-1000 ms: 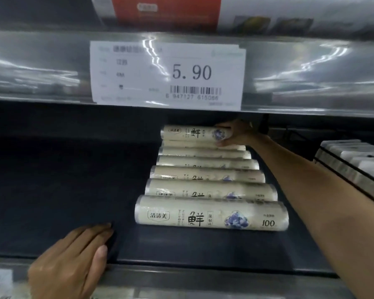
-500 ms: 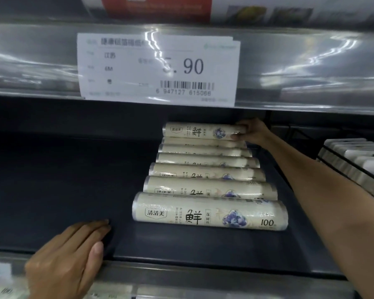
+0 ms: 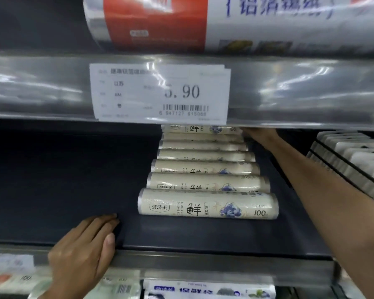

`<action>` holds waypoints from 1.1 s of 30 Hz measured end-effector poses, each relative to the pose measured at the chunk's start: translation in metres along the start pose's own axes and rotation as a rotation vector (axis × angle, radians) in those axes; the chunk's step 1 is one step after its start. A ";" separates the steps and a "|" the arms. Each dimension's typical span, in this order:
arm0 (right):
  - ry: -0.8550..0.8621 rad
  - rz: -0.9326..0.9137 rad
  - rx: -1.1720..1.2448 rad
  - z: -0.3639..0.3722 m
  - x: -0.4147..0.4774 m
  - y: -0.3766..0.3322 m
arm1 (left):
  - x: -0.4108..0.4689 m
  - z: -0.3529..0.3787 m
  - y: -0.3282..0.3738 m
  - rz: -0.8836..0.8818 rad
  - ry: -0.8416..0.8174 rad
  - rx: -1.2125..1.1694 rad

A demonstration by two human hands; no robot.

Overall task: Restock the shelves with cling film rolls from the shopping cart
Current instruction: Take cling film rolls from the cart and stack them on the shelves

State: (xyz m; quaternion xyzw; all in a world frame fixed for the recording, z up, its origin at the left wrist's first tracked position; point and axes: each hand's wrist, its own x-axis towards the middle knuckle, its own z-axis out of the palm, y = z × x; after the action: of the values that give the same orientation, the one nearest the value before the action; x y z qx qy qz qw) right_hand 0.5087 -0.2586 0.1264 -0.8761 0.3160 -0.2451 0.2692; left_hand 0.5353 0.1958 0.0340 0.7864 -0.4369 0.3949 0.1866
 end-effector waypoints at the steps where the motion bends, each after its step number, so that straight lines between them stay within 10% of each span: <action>1: 0.003 0.001 -0.028 -0.002 -0.015 0.000 | 0.001 -0.003 0.001 -0.012 -0.024 -0.003; 9: 0.219 -0.053 0.050 -0.072 -0.303 -0.073 | 0.020 -0.067 0.071 0.030 -0.198 -0.340; 20: 0.326 0.792 -0.086 -0.116 -0.705 -0.004 | -0.043 -0.097 0.297 0.648 -0.397 -1.019; 33: 0.452 1.170 -0.274 -0.194 -0.822 0.135 | -0.164 -0.117 0.560 1.278 -0.974 -0.874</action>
State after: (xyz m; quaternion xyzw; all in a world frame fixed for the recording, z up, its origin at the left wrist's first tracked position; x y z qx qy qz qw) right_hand -0.2233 0.1552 -0.0291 -0.5122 0.8191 -0.1937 0.1709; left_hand -0.0361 0.0514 -0.0512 0.3338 -0.9301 -0.1530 0.0087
